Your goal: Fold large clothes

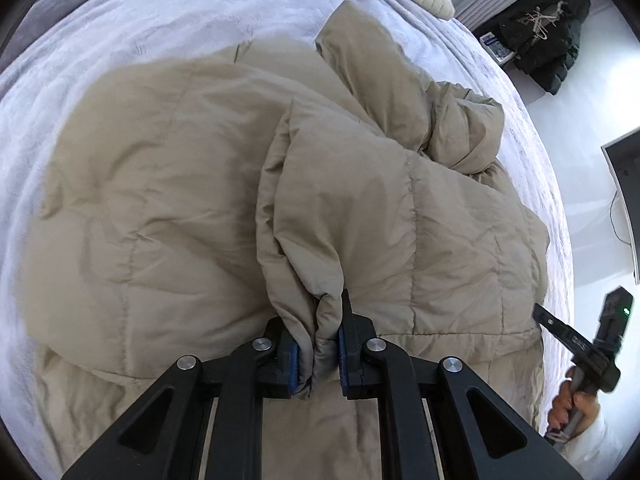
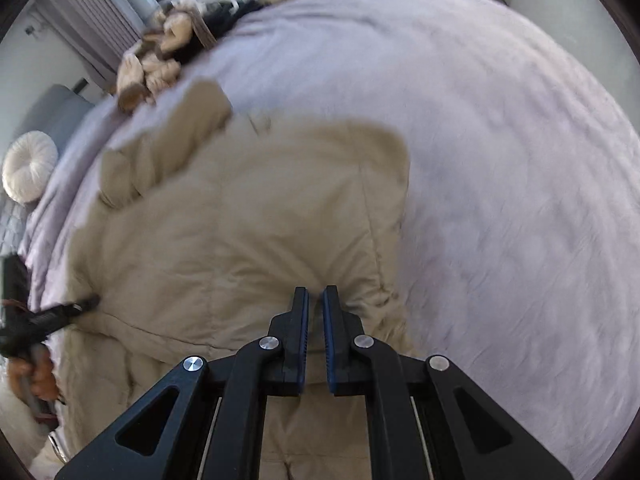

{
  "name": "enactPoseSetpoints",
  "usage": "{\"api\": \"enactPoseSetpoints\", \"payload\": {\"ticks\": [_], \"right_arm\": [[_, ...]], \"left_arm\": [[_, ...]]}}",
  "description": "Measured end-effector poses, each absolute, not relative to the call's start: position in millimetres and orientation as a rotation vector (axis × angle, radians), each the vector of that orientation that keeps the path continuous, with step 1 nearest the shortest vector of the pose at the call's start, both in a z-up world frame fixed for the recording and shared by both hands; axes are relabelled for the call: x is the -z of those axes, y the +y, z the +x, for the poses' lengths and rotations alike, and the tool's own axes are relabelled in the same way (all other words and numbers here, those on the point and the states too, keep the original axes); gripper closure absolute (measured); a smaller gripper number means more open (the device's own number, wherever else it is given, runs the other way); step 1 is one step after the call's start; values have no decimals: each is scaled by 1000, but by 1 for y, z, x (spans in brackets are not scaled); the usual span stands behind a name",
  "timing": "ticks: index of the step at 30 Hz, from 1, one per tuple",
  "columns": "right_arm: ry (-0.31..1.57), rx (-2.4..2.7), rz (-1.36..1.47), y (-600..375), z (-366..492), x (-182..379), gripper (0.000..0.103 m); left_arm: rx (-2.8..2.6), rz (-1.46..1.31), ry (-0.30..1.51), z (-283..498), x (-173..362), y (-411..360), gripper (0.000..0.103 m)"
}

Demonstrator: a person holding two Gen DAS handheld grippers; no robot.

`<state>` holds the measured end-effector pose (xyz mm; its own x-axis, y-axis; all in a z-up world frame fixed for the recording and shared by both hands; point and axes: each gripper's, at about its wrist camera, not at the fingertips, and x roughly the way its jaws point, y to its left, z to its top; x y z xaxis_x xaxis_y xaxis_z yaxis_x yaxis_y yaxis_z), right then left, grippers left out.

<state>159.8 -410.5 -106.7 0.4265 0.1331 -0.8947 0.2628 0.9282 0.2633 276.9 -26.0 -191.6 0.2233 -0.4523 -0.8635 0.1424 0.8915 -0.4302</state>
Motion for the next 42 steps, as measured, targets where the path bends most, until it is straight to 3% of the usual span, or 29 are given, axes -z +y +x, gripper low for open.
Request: {"api": "enactPoseSetpoints", "payload": {"ticks": [2, 16, 24, 42], "right_arm": [[1137, 100, 430, -414, 160, 113, 99], [1147, 156, 354, -401, 164, 113, 99], [1147, 178, 343, -397, 164, 107, 99], [1170, 207, 440, -395, 133, 58, 94]], "left_arm": [[411, -252, 1269, 276, 189, -21, 80], [361, -178, 1118, 257, 137, 8, 80], [327, -127, 1224, 262, 190, -19, 80], [303, -88, 1255, 244, 159, -23, 80]]}}
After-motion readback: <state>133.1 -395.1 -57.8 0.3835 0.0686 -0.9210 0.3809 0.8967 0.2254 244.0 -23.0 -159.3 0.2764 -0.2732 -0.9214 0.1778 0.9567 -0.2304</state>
